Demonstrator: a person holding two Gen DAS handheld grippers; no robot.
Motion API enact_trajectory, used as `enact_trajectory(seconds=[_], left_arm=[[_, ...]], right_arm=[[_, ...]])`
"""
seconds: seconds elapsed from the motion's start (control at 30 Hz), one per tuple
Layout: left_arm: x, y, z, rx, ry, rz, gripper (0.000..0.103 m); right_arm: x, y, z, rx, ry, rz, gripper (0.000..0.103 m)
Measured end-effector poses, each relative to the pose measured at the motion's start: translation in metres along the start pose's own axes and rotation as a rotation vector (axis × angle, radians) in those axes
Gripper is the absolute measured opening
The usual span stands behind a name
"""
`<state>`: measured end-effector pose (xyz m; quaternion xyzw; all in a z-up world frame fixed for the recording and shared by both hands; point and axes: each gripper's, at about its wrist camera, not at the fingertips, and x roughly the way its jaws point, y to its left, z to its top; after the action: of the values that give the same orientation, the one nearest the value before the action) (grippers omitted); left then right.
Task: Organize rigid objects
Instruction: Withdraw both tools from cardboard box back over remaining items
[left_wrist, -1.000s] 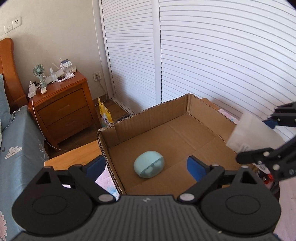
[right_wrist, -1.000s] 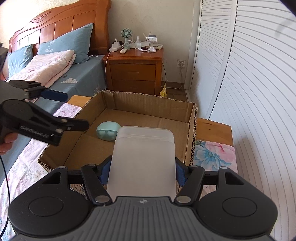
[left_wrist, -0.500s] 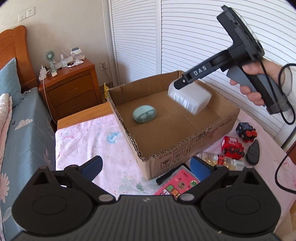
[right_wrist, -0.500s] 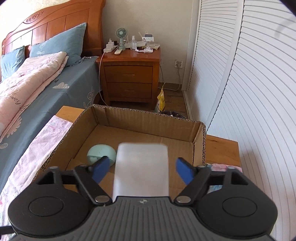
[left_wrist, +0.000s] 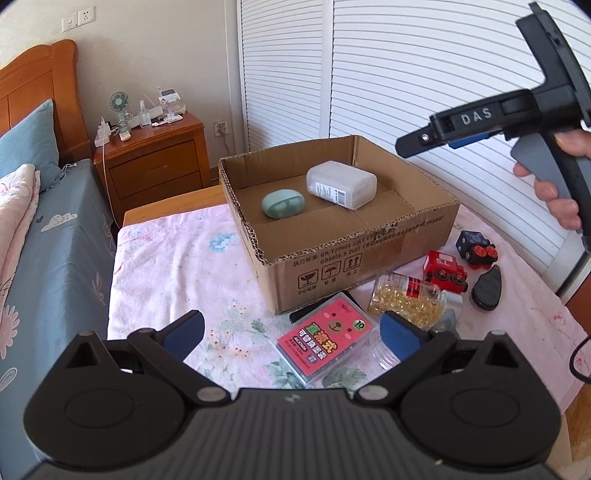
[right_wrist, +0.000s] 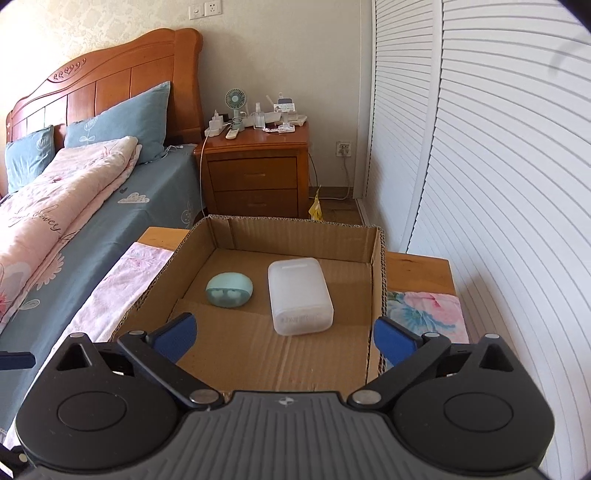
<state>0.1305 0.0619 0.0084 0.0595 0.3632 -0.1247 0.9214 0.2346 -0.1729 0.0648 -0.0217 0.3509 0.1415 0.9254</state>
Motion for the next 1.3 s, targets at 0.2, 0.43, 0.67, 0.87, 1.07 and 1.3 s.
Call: enact_trajectory(seconds=[0.2,0.43,0.67,0.87,1.07,1.3], left_arm=[[-0.004,-0.016,-0.013,-0.024,-0.016,0.018,0.102],[0.009,-0.032,-0.014,-0.068,-0.011,-0.003,0.102],[0.044,-0.051,-0.008,-0.092,0.022,-0.002,0.102],[0.056,-0.057,-0.018,-0.072,0.067,0.044,0.102],[0.042,-0.046,-0.033,-0.078,0.087,0.056,0.102],[0.020,-0.028,-0.054,-0.099,0.085,0.112,0.102]], right_arm=[[-0.027,-0.002,-0.061,0.022,-0.024,-0.091,0.103],[-0.039,-0.012,-0.131,0.104,0.015,-0.139,0.103],[-0.039,-0.015,-0.155,0.085,0.068,-0.158,0.103],[-0.038,-0.014,-0.164,0.052,0.076,-0.126,0.103],[-0.030,-0.016,-0.175,0.000,0.112,-0.118,0.103],[-0.026,-0.027,-0.184,0.019,0.138,-0.122,0.103]])
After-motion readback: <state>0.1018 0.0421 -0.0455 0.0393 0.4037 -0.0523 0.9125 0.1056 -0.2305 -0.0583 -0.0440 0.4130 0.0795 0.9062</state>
